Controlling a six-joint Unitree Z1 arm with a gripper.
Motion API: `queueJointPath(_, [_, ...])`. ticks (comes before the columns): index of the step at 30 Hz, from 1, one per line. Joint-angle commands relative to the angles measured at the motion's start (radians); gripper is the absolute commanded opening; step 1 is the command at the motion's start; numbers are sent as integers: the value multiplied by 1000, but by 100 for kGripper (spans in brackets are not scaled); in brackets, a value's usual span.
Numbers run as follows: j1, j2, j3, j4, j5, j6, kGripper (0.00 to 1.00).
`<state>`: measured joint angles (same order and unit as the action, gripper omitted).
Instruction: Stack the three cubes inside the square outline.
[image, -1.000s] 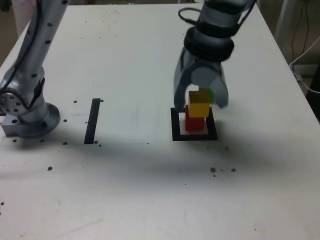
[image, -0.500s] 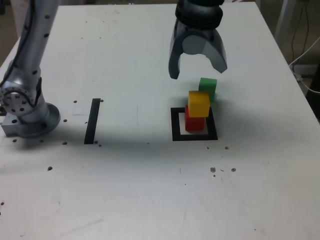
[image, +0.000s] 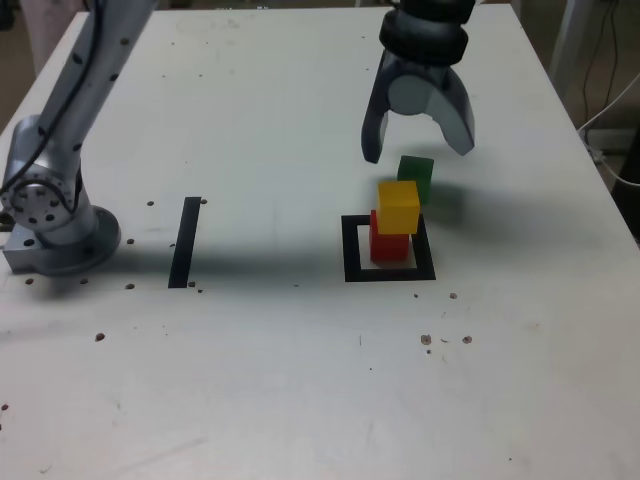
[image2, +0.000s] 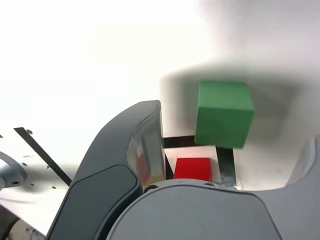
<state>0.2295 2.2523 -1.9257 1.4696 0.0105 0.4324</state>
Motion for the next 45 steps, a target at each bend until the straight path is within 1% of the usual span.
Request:
queueJointPath(1, [1,23,-16,9,-9,8,93])
queueJointPath(5, [2,66,-43,25,-32,24,87])
queueJointPath(8, [2,89,-55,34,-39,28,80])
queueJointPath(11, [2,101,-62,36,-35,27,66])
queueJointPath(15, [2,106,-65,32,-27,27,43])
queueJointPath(17, [1,106,-66,29,-23,27,33])
queueJointPath(19, [-1,106,-67,27,-21,28,28])
queueJointPath(21, [-2,105,-67,27,-20,28,27])
queueJointPath(36, [-5,106,-66,28,-18,23,26])
queueJointPath(42, [-7,96,-66,31,-12,20,26])
queueJointPath(45, [-8,75,-66,39,0,13,26])
